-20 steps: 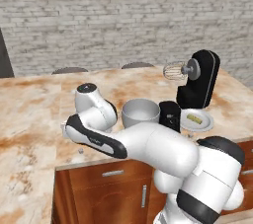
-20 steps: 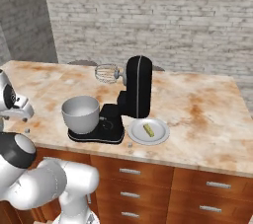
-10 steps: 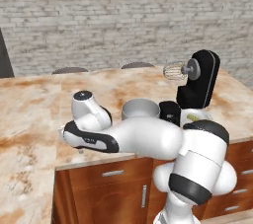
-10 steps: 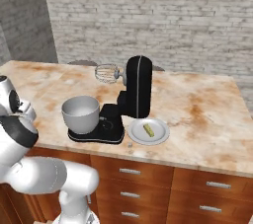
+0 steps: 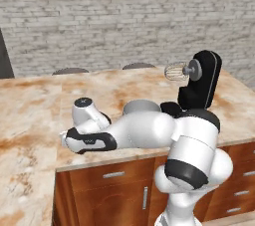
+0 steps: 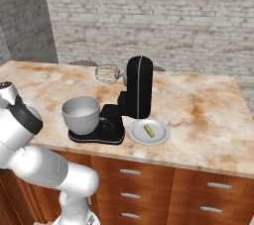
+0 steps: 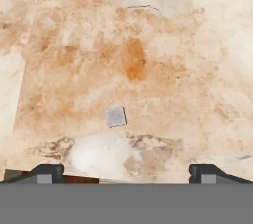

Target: Add butter and sugar cubes to the stand mixer bowl and then turn on the stand mixer to begin making frosting.

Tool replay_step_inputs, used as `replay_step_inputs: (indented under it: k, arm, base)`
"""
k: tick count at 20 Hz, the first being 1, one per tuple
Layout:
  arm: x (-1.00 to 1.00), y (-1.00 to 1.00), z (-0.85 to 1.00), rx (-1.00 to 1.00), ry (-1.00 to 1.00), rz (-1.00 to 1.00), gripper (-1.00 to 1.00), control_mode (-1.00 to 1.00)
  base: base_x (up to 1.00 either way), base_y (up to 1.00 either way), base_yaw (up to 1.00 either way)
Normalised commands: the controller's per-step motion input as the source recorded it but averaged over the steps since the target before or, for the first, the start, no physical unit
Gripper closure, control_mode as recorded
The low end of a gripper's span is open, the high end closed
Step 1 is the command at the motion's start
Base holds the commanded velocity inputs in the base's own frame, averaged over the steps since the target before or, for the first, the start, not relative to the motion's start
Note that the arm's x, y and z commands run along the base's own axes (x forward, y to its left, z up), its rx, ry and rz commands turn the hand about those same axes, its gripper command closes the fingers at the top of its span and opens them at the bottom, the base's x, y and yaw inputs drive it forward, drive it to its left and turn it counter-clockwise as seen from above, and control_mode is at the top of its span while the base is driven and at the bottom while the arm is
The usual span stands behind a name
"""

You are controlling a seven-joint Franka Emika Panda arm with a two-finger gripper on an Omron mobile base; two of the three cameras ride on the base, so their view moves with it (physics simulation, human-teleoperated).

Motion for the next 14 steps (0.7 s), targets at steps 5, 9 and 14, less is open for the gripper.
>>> replay_step_inputs:
  k: [5, 9, 14]
  arm:
    - [0.12, 0.02, -0.27, 0.00, 0.00, 0.00, -1.00, -1.00]
    - [0.07, 0.03, -0.25, 0.00, 0.00, 0.00, -1.00, -1.00]
    - [0.07, 0.04, -0.21, 0.00, 0.00, 0.00, -1.00, -1.00]
  base:
    - [0.00, 0.00, 0.00]
    - [0.00, 0.00, 0.00]
    - [0.00, 0.00, 0.00]
